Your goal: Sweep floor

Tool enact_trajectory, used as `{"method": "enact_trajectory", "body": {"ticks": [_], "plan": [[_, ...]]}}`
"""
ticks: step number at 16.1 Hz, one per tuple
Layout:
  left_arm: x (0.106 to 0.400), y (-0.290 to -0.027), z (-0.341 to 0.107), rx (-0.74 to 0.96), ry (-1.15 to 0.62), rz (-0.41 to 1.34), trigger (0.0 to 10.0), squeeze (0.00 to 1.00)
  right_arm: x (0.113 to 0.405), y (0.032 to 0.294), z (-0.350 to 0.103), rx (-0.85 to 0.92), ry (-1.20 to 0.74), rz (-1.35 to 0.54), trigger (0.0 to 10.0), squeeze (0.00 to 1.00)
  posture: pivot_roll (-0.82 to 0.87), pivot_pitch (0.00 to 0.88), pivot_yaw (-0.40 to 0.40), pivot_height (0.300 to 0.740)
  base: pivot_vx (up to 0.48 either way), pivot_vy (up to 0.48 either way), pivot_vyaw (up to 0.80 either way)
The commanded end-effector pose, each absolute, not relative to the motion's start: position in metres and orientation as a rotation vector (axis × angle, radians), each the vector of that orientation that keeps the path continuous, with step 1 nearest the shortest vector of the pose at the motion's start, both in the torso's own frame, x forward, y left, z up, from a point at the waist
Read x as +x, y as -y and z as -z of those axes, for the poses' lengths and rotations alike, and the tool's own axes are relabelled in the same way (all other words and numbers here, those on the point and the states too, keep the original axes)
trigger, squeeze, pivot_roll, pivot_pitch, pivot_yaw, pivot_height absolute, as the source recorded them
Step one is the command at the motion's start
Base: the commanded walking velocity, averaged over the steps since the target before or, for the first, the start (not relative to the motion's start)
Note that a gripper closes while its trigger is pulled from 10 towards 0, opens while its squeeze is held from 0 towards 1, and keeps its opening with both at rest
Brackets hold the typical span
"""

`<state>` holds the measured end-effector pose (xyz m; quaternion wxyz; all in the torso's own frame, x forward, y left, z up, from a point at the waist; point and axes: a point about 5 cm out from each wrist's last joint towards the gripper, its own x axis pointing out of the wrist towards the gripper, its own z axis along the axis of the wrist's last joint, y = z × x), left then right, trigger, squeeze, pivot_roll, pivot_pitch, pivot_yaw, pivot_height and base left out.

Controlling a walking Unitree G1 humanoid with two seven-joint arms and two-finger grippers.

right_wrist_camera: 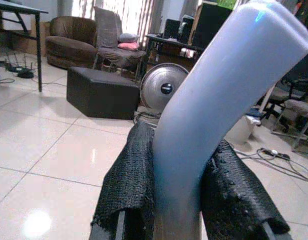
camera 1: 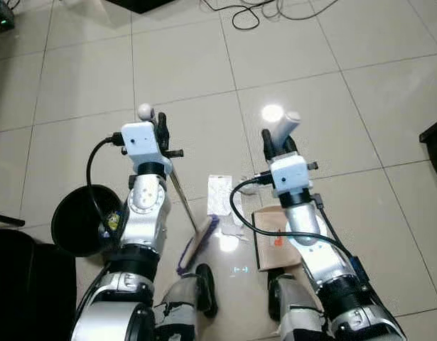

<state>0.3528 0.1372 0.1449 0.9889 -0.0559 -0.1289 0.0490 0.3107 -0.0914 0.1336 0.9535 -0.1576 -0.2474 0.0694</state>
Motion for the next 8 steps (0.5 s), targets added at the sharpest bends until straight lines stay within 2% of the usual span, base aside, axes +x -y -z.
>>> {"method": "enact_trajectory", "body": {"ticks": [1, 6, 8], "plan": [[0.346, -0.130, -0.124, -0.207, 0.165, -0.145, 10.0, 0.00, 0.309, 0.080, -0.128, -0.315, 0.485, -0.152, 10.0, 0.00, 0.10, 0.374, 0.121, 0.740, 0.000, 0.000, 0.00], [0.349, -0.101, -0.135, -0.335, 0.163, -0.116, 10.0, 0.00, 0.319, 0.075, -0.131, -0.324, 0.465, -0.095, 10.0, 0.00, 0.10, 0.380, 0.126, 0.740, 0.000, 0.000, 0.00], [0.344, -0.084, -0.146, -0.447, 0.178, -0.057, 10.0, 0.00, 0.324, 0.079, -0.133, -0.301, 0.458, -0.049, 10.0, 0.00, 0.09, 0.369, 0.123, 0.740, 0.000, 0.000, 0.00]]}}
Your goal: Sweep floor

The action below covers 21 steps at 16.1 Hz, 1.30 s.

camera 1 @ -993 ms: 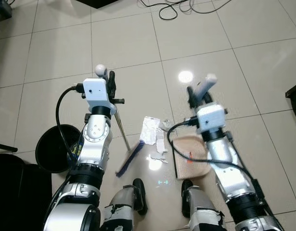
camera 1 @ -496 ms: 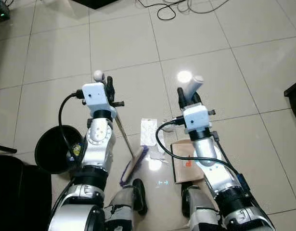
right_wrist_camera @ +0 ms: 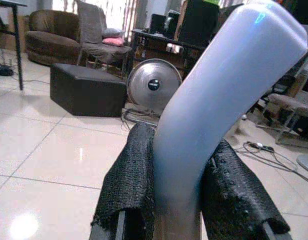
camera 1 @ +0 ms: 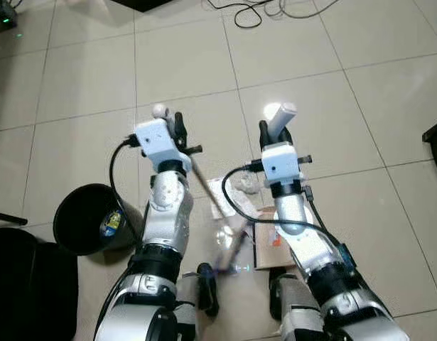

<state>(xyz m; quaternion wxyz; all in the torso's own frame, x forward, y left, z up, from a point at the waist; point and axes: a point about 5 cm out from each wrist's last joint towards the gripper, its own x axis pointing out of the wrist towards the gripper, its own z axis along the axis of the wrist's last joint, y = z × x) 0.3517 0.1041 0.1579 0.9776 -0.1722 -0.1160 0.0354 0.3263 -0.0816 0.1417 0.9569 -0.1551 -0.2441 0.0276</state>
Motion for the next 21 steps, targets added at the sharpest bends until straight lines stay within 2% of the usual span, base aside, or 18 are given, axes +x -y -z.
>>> {"method": "enact_trajectory", "body": {"ticks": [1, 3, 9, 11, 15, 17, 19, 21], "plan": [[0.343, -0.083, -0.150, -0.493, 0.185, -0.044, 10.0, 0.00, 0.325, 0.082, -0.134, -0.296, 0.456, -0.039, 10.0, 0.00, 0.09, 0.364, 0.117, 0.740, 0.000, 0.000, 0.00], [0.341, -0.080, -0.160, -0.546, 0.197, 0.016, 10.0, 0.00, 0.327, 0.091, -0.135, -0.277, 0.453, -0.013, 10.0, 0.00, 0.09, 0.351, 0.109, 0.740, 0.000, 0.000, 0.00], [0.348, -0.097, -0.194, -0.463, 0.314, 0.152, 10.0, 0.00, 0.333, 0.107, -0.151, -0.224, 0.494, 0.022, 10.0, 0.00, 0.06, 0.315, 0.086, 0.740, 0.000, 0.000, 0.00], [0.351, -0.110, -0.215, -0.411, 0.387, 0.214, 10.0, 0.00, 0.330, 0.113, -0.150, -0.234, 0.497, 0.016, 10.0, 0.00, 0.05, 0.299, 0.081, 0.740, 0.000, 0.000, 0.00], [0.363, -0.151, -0.236, -0.311, 0.462, 0.188, 10.0, 0.00, 0.320, 0.120, -0.137, -0.241, 0.464, 0.006, 10.0, 0.00, 0.06, 0.285, 0.081, 0.740, 0.000, 0.000, 0.00], [0.364, -0.157, -0.238, -0.293, 0.468, 0.184, 10.0, 0.00, 0.318, 0.121, -0.134, -0.239, 0.457, 0.008, 10.0, 0.00, 0.06, 0.286, 0.080, 0.740, 0.000, 0.000, 0.00], [0.367, -0.164, -0.228, -0.205, 0.439, 0.182, 10.0, 0.00, 0.317, 0.125, -0.135, -0.196, 0.455, 0.034, 10.0, 0.00, 0.05, 0.280, 0.083, 0.740, 0.000, 0.000, 0.00], [0.369, -0.158, -0.209, -0.144, 0.390, 0.195, 10.0, 0.00, 0.316, 0.130, -0.138, -0.176, 0.456, 0.061, 10.0, 0.00, 0.04, 0.285, 0.087, 0.740, 0.000, 0.000, 0.00]]}}
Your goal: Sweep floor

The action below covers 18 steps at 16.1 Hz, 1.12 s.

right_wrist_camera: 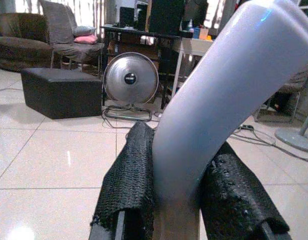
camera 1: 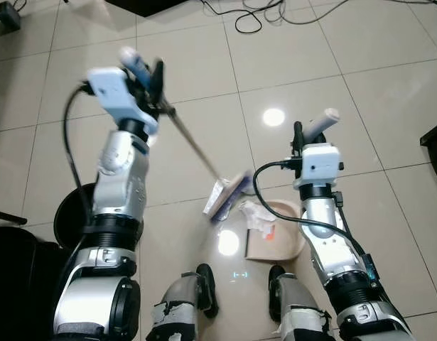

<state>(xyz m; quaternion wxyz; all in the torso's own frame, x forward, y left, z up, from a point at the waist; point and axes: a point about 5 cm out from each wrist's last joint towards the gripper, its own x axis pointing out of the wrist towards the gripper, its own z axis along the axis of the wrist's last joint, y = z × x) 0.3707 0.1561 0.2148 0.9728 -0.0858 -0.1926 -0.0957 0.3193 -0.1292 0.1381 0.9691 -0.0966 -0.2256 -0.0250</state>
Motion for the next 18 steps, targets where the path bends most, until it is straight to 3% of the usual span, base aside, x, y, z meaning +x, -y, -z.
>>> {"method": "enact_trajectory", "body": {"ticks": [1, 5, 9, 13, 18], "plan": [[0.368, -0.154, -0.201, -0.136, 0.368, 0.204, 10.0, 0.00, 0.314, 0.133, -0.138, -0.170, 0.456, 0.074, 10.0, 0.00, 0.04, 0.285, 0.087, 0.740, 0.000, 0.000, 0.00], [0.360, -0.110, -0.144, -0.120, 0.209, 0.254, 10.0, 0.00, 0.308, 0.135, -0.136, -0.164, 0.455, 0.073, 10.0, 0.00, 0.03, 0.287, 0.090, 0.740, 0.000, 0.000, 0.00], [0.354, -0.085, -0.139, -0.175, 0.209, 0.317, 10.0, 0.00, 0.309, 0.133, -0.139, -0.161, 0.455, 0.067, 10.0, 0.00, 0.02, 0.293, 0.091, 0.740, 0.000, 0.000, 0.00], [0.359, -0.098, -0.174, -0.242, 0.341, 0.291, 10.0, 0.00, 0.316, 0.136, -0.143, -0.166, 0.452, 0.074, 10.0, 0.00, 0.03, 0.271, 0.087, 0.740, 0.000, 0.000, 0.00], [0.354, -0.124, -0.209, -0.194, 0.451, 0.335, 10.0, 0.00, 0.325, 0.144, -0.148, -0.179, 0.453, 0.079, 10.0, 0.00, 0.02, 0.235, 0.069, 0.740, 0.000, 0.000, 0.00]]}}
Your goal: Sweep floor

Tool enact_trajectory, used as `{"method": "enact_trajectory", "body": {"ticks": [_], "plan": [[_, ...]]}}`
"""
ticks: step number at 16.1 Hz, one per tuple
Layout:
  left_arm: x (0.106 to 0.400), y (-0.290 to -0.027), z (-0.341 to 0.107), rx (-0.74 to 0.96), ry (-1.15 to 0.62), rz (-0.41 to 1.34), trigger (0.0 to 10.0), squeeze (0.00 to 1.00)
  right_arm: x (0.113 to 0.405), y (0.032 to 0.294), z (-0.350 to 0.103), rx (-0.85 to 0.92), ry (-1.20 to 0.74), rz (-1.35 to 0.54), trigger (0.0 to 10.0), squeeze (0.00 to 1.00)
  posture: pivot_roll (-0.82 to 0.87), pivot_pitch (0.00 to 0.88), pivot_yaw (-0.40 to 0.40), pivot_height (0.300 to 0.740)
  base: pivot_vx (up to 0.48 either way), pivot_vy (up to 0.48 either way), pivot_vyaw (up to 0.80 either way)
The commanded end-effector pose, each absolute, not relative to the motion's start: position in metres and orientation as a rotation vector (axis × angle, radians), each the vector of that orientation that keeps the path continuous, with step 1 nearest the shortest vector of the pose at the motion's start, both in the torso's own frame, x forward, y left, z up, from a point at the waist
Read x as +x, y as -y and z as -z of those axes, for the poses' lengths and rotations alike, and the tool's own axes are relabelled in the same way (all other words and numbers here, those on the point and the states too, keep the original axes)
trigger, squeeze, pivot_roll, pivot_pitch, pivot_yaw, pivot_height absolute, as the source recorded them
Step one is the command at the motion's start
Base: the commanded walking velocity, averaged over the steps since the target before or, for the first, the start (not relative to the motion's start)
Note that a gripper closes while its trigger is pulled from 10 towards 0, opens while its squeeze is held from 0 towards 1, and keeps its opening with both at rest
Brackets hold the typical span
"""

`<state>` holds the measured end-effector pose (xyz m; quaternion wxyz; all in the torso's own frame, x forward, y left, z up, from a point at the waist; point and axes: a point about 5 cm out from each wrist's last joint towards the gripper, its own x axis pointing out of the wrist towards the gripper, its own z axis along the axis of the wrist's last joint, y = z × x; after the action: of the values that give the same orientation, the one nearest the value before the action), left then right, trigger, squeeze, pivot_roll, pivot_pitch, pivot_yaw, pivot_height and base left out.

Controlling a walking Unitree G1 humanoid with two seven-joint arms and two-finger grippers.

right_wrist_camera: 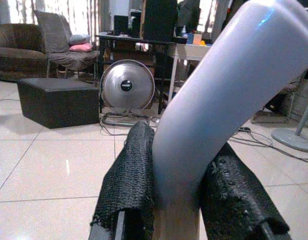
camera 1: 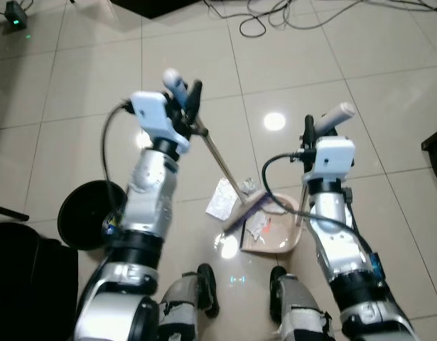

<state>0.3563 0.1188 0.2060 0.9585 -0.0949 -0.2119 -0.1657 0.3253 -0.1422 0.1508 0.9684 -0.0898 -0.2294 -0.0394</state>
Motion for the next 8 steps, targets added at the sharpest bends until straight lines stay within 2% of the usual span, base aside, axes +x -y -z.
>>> {"method": "enact_trajectory", "body": {"ticks": [1, 6, 8], "plan": [[0.355, -0.127, -0.213, -0.181, 0.460, 0.333, 10.0, 0.00, 0.325, 0.145, -0.149, -0.179, 0.453, 0.081, 10.0, 0.00, 0.02, 0.235, 0.069, 0.740, 0.000, 0.000, 0.00], [0.370, -0.178, -0.268, -0.098, 0.579, 0.239, 10.0, 0.00, 0.329, 0.165, -0.158, -0.122, 0.466, 0.157, 10.0, 0.00, 0.02, 0.140, 0.049, 0.740, 0.000, 0.000, 0.00], [0.375, -0.193, -0.265, -0.027, 0.547, 0.204, 10.0, 0.00, 0.328, 0.168, -0.165, -0.083, 0.481, 0.175, 10.0, 0.00, 0.00, 0.104, 0.051, 0.740, 0.000, 0.000, 0.00]]}}
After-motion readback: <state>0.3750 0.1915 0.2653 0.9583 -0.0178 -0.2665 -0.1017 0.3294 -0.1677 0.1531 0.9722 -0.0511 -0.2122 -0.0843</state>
